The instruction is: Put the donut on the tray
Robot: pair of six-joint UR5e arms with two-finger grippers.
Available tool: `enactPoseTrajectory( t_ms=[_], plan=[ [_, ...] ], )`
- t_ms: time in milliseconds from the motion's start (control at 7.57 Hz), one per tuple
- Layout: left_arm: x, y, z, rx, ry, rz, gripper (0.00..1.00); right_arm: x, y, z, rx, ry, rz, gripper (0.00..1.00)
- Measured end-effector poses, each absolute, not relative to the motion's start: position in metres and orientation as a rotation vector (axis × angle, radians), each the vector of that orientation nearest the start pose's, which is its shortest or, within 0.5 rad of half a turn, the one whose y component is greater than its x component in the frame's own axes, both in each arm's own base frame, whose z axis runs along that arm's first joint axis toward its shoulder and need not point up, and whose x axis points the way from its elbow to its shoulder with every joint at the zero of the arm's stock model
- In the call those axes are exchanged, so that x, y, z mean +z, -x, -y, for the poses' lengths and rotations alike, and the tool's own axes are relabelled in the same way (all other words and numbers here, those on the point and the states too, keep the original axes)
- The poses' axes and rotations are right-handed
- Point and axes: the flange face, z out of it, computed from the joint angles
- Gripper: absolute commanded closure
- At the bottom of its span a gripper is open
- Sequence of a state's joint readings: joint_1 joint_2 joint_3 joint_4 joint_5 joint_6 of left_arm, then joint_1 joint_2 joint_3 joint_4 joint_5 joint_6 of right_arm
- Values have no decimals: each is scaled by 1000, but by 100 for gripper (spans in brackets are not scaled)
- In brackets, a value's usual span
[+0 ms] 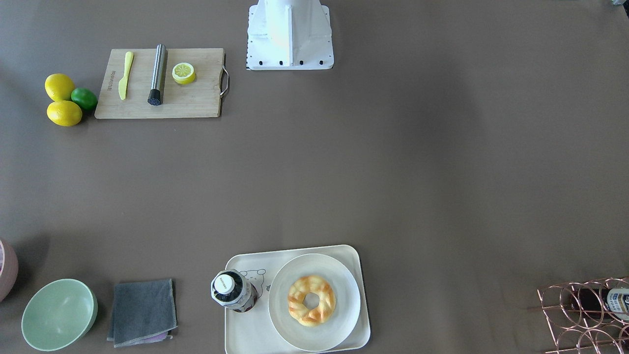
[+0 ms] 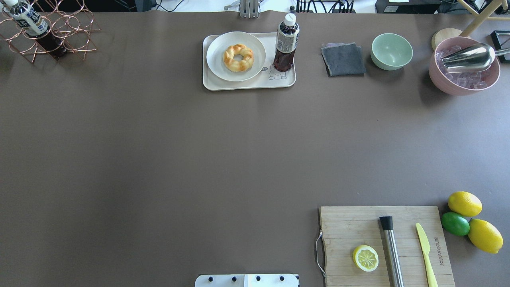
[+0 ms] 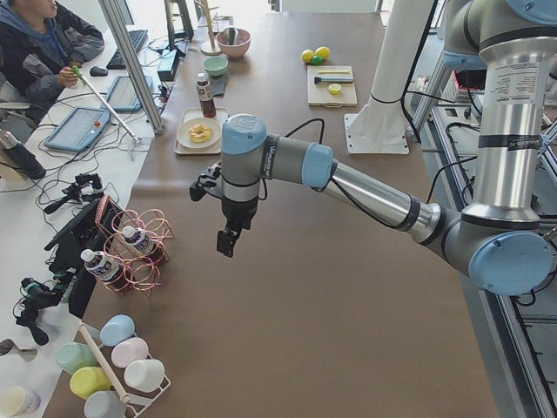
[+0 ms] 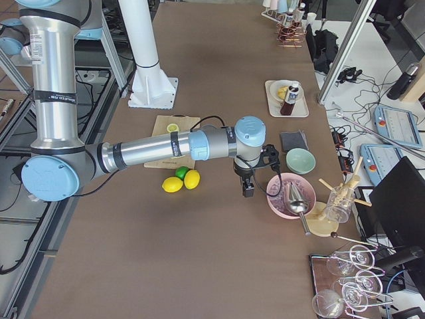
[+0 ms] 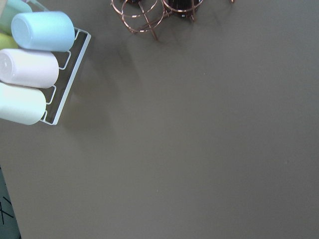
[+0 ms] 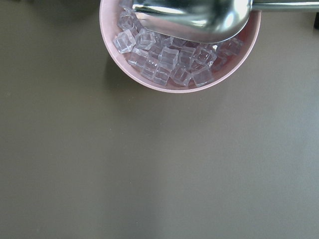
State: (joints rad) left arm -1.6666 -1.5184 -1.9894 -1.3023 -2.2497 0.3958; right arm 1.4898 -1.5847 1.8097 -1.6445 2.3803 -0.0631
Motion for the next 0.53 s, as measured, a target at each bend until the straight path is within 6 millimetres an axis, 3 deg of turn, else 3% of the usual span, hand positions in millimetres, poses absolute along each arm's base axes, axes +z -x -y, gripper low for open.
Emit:
enactPoseTrajectory(
  t_ms=[264, 528],
  plan=[
    [534, 136, 410, 326, -258, -649, 3, 553, -28, 486, -184, -135, 807, 0],
    [544, 137, 404, 320, -242, -655, 3, 551, -37, 484, -167, -145, 809, 0]
  ],
)
